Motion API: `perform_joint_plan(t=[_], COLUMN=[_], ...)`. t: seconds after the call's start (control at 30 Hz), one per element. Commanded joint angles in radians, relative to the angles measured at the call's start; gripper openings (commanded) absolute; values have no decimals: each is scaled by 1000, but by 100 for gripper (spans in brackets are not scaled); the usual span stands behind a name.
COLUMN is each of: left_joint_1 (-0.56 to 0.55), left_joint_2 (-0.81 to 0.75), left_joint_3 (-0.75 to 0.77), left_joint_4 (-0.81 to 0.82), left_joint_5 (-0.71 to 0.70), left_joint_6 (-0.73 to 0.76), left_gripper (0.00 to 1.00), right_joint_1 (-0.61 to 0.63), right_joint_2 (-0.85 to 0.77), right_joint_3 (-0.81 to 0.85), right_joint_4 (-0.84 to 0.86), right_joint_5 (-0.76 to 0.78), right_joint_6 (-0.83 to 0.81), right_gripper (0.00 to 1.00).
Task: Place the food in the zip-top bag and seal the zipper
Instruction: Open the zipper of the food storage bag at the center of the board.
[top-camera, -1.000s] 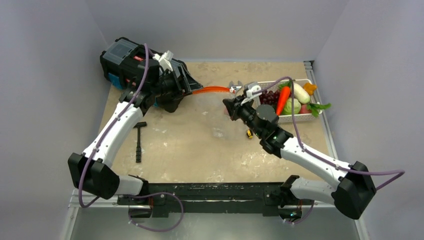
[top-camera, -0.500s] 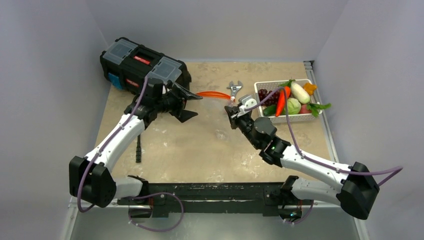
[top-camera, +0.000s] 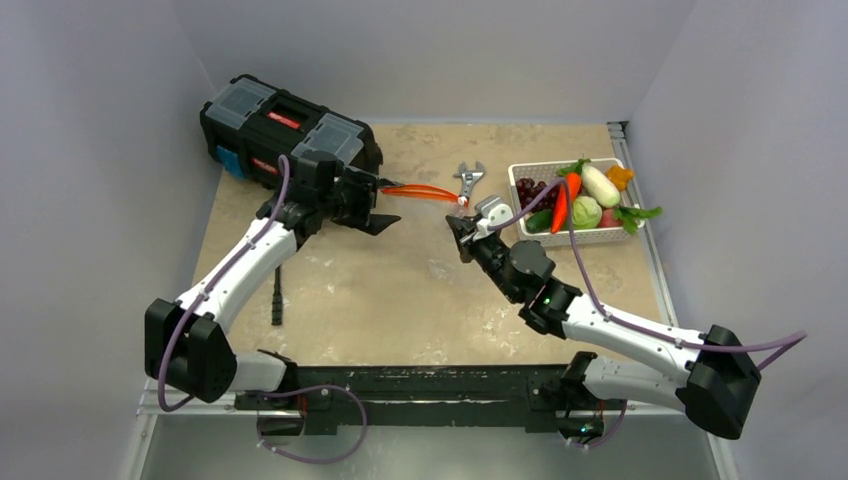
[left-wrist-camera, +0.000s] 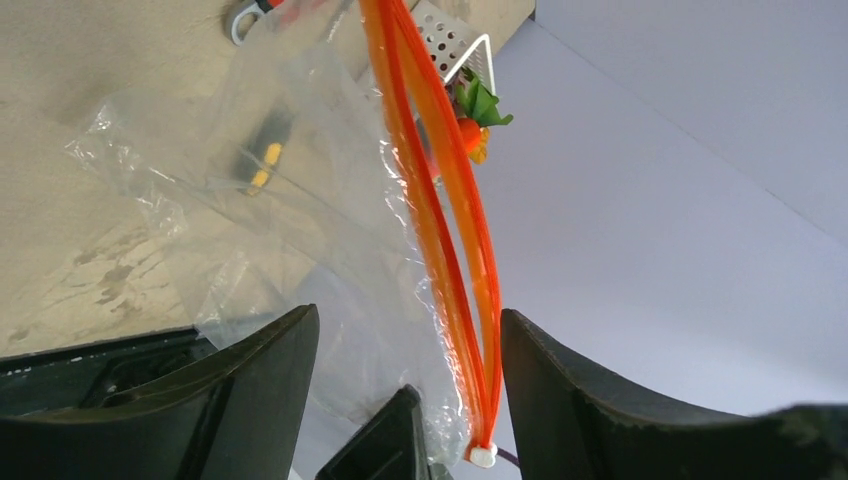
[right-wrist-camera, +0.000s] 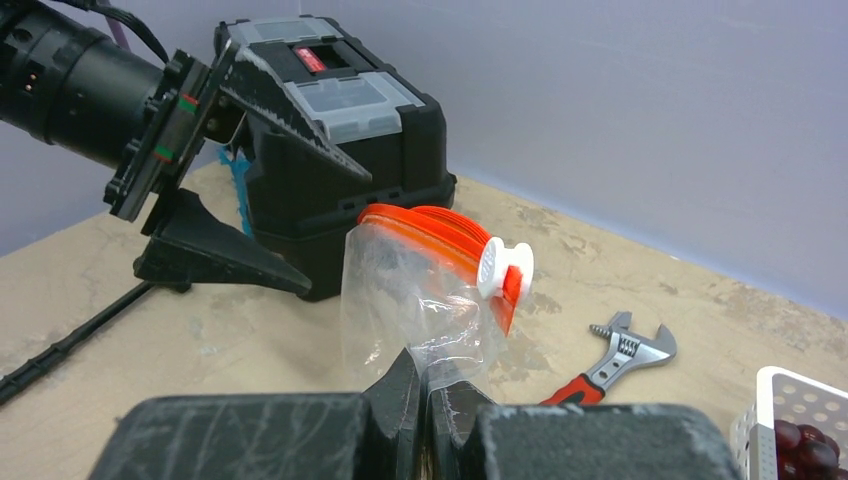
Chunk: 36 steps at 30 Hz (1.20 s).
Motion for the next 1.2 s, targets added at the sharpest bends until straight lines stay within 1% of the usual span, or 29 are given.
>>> perform_joint_plan(t=[0.0, 0.17, 0.33, 0.5, 0.6, 0.63, 0.67, 0.7, 0.77, 0.8, 0.87, 0.93, 1.0, 1.1, 1.17], left_joint_1=[-25, -57, -80, -92, -92, -92, -92, -92, -92, -92, -92, -94, -96, -114, -134], left_joint_2=[10, 28, 57, 38, 10, -5, -20, -43, -85, -103, -120, -117, -118, -120, -110], left_joint_3=[23, 19, 29, 11, 6, 11, 22, 40, 63, 82, 150, 221, 255, 261, 263], left_joint_4=[-9, 13, 21, -4, -32, -64, -98, -147, -221, -253, -357, -466, -512, -543, -538], left_joint_5=[-38, -55, -45, -76, -106, -127, -153, -187, -241, -271, -350, -437, -482, -535, -541], left_joint_6=[-43, -56, -50, -29, 14, 46, 82, 127, 233, 307, 477, 639, 795, 985, 1095], left_gripper=[63, 52, 31, 15, 0, 0, 0, 0, 0, 0, 0, 0, 0, 0, 0], right_joint_1=[11, 17, 33, 60, 90, 98, 102, 103, 103, 103, 103, 103, 102, 102, 102], right_joint_2=[-23, -33, -50, -59, -67, -72, -79, -90, -107, -109, -110, -118, -137, -182, -217], right_joint_3=[-8, -6, -11, -15, -5, 2, 15, 26, 54, 78, 148, 181, 191, 229, 248], right_joint_4=[56, 53, 44, 36, 1, -26, -74, -118, -240, -320, -497, -622, -678, -760, -789], right_joint_5=[16, 14, 27, 34, 57, 60, 55, 54, 61, 59, 25, -14, -61, -124, -132], right_joint_6=[-15, -16, -18, -16, -7, 6, 29, 62, 157, 203, 289, 379, 448, 503, 530], right_gripper=[0, 0, 0, 0, 0, 5, 12, 23, 50, 56, 65, 70, 77, 81, 89])
